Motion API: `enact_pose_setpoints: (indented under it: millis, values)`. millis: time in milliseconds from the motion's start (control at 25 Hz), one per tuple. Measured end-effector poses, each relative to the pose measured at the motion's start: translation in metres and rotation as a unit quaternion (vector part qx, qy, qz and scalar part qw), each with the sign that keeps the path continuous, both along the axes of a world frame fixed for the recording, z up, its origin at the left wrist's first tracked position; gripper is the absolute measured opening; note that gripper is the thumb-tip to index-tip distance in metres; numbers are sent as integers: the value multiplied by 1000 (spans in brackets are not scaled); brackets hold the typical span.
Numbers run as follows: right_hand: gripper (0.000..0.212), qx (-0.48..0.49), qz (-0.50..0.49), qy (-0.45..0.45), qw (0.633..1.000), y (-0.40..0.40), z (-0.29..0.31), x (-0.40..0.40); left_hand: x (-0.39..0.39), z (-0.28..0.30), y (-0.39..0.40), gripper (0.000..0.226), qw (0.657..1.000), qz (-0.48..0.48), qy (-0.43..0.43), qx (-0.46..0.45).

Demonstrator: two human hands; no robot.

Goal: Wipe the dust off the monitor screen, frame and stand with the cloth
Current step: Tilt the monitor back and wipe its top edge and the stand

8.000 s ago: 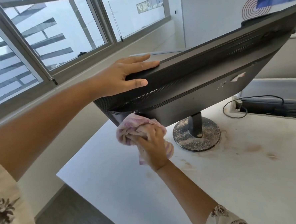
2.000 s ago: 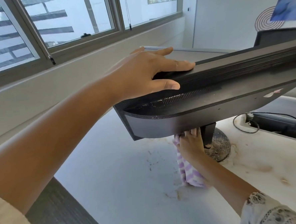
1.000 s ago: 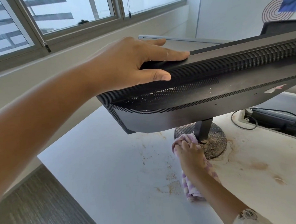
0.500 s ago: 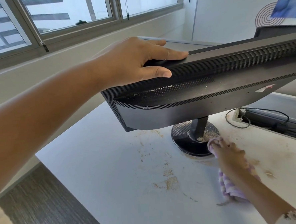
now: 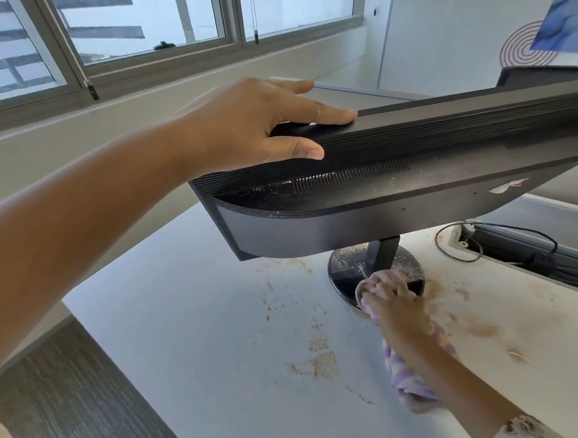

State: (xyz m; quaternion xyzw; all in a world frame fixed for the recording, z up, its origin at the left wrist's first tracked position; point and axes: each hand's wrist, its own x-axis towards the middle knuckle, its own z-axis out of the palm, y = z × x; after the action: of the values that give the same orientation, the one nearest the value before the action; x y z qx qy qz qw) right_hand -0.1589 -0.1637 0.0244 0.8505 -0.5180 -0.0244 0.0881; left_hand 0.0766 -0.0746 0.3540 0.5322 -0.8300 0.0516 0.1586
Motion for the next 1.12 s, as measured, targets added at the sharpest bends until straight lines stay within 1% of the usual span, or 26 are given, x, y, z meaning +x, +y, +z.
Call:
enact_pose_setpoints:
  millis: [80,160,240,400,440,560,640,720,760,840,880,920,1040,1080,1120]
  values:
    - [41,-13,0,-16,1000,-6,4,-10,-1,0,0,48,1000,-1,-1,2]
    - [54,-9,-1,-8,1000,-15,1,-20,-1,2,0,48,1000,3,-6,-6]
    - [60,0,-3,4,1000,-21,-3,-25,-1,3,-1,48,1000,10,-10,-7]
    - [58,-10,2,31,999,-29,-7,-33,-2,0,5,49,1000,11,-23,-12]
    - [56,-4,-10,33,999,-30,-7,-38,-2,0,6,50,1000,10,-24,-15]
    - [48,1,-71,44,997,-43,-6,-59,-3,1,4,50,999,16,-35,-22]
    - [42,0,-141,59,988,-59,9,-68,-4,3,0,49,998,20,-40,-32]
    - [39,11,-209,4,978,-70,18,-62,-2,4,-2,48,998,14,-40,-37]
    - [41,17,-203,-7,979,-68,16,-54,0,3,-1,48,999,13,-34,-36]
    - [47,39,-126,26,991,-53,3,-39,4,1,0,47,999,11,-24,-29]
    - [48,44,-103,38,993,-49,-1,-36,4,0,-1,46,999,9,-23,-25]
    - [45,40,-107,36,993,-53,0,-36,4,0,-2,45,999,6,-27,-24]
    - [30,35,-188,-13,981,-75,23,-32,2,4,-6,45,999,2,-38,-26]
    - [30,38,-183,-10,982,-76,23,-27,3,4,-6,45,999,1,-35,-27]
    - [32,43,-157,5,987,-77,19,-22,4,3,-6,45,999,0,-30,-25]
